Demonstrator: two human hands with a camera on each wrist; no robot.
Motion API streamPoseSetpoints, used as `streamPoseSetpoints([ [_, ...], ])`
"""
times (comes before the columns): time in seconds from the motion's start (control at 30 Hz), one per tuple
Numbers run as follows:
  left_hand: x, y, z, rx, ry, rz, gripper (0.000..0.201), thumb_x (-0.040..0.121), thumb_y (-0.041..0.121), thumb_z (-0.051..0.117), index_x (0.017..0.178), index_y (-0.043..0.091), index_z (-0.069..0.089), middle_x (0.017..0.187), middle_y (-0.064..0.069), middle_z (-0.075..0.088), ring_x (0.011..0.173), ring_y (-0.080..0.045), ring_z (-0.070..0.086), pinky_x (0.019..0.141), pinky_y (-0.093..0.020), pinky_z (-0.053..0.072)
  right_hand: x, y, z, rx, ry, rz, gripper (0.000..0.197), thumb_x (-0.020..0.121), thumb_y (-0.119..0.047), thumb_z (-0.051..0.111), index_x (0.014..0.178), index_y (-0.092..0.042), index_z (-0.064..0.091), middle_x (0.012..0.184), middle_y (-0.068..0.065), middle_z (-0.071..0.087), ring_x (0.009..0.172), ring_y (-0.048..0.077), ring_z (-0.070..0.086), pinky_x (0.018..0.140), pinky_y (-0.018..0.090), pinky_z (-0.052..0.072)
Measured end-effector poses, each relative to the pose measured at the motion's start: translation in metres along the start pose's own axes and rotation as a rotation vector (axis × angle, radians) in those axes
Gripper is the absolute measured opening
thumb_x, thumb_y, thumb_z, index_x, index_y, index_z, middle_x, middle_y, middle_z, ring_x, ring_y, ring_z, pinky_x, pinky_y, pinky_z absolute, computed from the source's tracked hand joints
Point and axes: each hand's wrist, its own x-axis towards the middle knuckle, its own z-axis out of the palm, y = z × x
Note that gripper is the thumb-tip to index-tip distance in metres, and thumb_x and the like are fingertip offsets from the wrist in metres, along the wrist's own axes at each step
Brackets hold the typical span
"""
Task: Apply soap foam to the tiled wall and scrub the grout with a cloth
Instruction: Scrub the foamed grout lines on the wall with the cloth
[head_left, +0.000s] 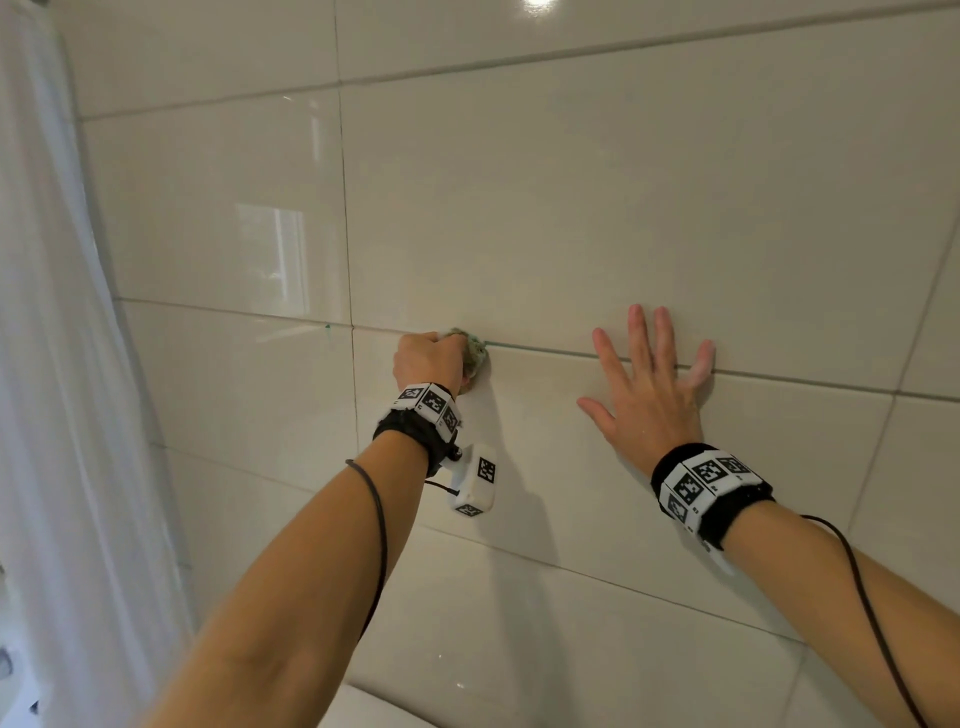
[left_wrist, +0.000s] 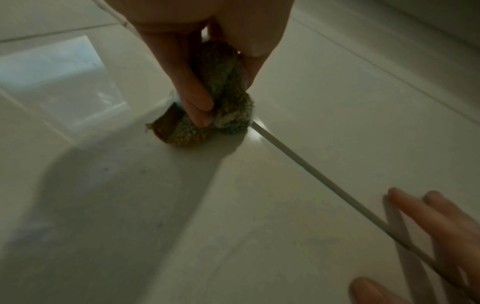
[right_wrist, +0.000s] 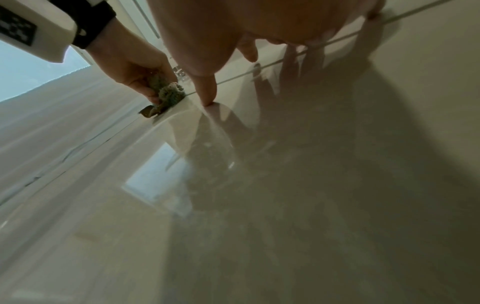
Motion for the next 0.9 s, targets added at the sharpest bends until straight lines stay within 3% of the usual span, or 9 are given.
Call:
streamPoseSetpoints([
  [0.4, -0.073, 0.019, 0.062, 0.013, -0.071, 0.024, 0.023, 0.07, 0.035, 0.066, 0.05, 0.022, 0.061, 0.067, -0.005, 0.072, 0.063, -0.032, 0.071, 0.063, -0.044, 0.062, -0.028, 0.108, -0.037, 0.008, -0.067, 0.137, 0.09, 0.079, -0.061, 0.062, 0.152, -0.021, 0.027, 0.161, 0.021, 0.008, 0.149, 0.04, 0.004, 0.105, 0.073, 0.012],
  [0.57, -0.113, 0.031, 0.093, 0.036, -0.118, 0.07, 0.025, 0.071, 0.031, 0.064, 0.064, 0.008, 0.071, 0.059, -0.01, 0.069, 0.06, -0.032, 0.069, 0.06, -0.044, 0.061, -0.045, 0.154, -0.047, -0.015, -0.089, 0.181, 0.096, 0.076, -0.064, 0.063, 0.152, -0.02, 0.026, 0.161, 0.021, 0.008, 0.149, 0.04, 0.004, 0.105, 0.072, 0.012],
  [0.67, -0.139, 0.038, 0.111, 0.05, -0.135, 0.099, 0.026, 0.072, 0.027, 0.062, 0.067, 0.002, 0.068, 0.054, -0.008, 0.059, 0.055, -0.031, 0.058, 0.06, -0.046, 0.06, -0.059, 0.176, -0.052, -0.013, -0.111, 0.214, 0.097, 0.074, -0.064, 0.065, 0.151, -0.019, 0.028, 0.161, 0.02, 0.01, 0.149, 0.039, 0.006, 0.104, 0.073, 0.012],
  [0.9, -0.192, 0.053, 0.153, 0.01, -0.201, 0.102, 0.022, 0.073, 0.027, 0.063, 0.066, 0.008, 0.072, 0.067, -0.013, 0.072, 0.069, -0.036, 0.07, 0.058, -0.048, 0.061, -0.084, 0.215, -0.063, -0.025, -0.163, 0.227, 0.092, 0.075, -0.064, 0.066, 0.15, -0.026, 0.029, 0.163, 0.014, 0.01, 0.149, 0.038, 0.006, 0.105, 0.071, 0.011],
])
